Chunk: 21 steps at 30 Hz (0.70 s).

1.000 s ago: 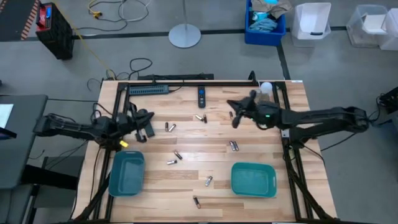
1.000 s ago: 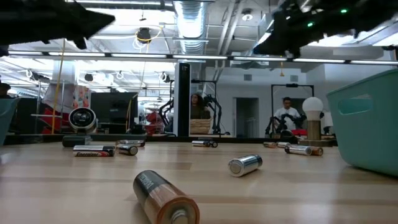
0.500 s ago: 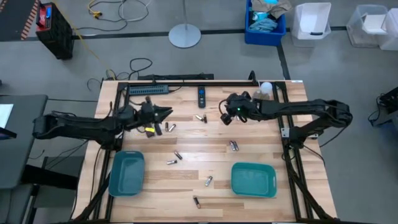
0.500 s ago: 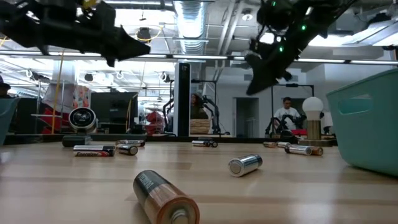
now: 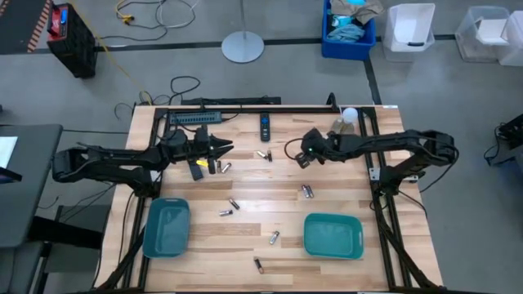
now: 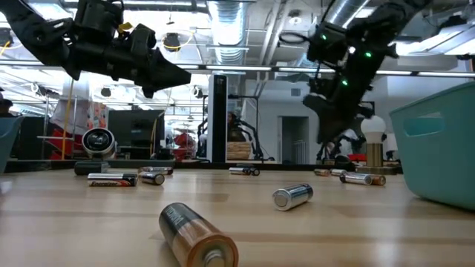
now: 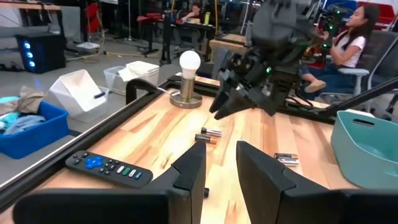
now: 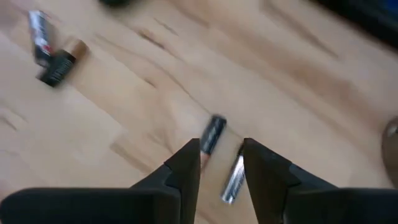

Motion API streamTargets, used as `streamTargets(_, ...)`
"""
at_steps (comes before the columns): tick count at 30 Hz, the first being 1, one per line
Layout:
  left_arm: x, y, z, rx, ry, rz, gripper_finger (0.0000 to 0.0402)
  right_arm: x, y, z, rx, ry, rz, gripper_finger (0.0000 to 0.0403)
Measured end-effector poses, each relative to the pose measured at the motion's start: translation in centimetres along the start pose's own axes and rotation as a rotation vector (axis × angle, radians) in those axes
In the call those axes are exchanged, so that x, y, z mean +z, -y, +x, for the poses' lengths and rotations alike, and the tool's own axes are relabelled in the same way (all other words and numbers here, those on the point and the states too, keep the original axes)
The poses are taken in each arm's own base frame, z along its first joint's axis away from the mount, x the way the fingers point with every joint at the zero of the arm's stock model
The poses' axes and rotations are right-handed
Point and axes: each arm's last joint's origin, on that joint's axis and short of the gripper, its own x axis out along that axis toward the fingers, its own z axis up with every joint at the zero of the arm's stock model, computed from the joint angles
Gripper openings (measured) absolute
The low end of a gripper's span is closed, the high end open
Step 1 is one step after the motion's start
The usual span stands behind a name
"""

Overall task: Sort batteries
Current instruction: Put the silver battery into the green bin

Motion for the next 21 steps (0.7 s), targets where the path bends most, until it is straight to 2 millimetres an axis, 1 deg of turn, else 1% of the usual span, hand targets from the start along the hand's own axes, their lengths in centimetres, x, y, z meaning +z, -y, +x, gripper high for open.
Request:
streamTargets(4,0.0,0.0,0.0,-0.009,-0.006,0.000,0.0086,-1.8,0.8,0.9,-0.006,-0.009,0.050,0.0144)
streamTargets(7,0.0,0.1,0.0,-0.021,-0.006,0.000,0.0086,-2.2,1.1,1.3,0.002,0.005,0.075,0.0144)
streamTargets(11,0.0,0.1,0.0,-0.023,-0.006,-0.001,0.0086,-2.8,2.2,2.0,-0.005,-0.038,0.122,0.0151)
streamTargets(16,0.0,0.1,0.0,-0.023,-0.002,0.000,0.0086,-2.5,3.0,2.3,-0.015,-0.039,0.160,0.0187)
streamTargets(21,0.0,0.1,0.0,-0.023,0.001,0.001,0.0086,-2.5,3.0,2.3,-0.016,-0.041,0.160,0.0223)
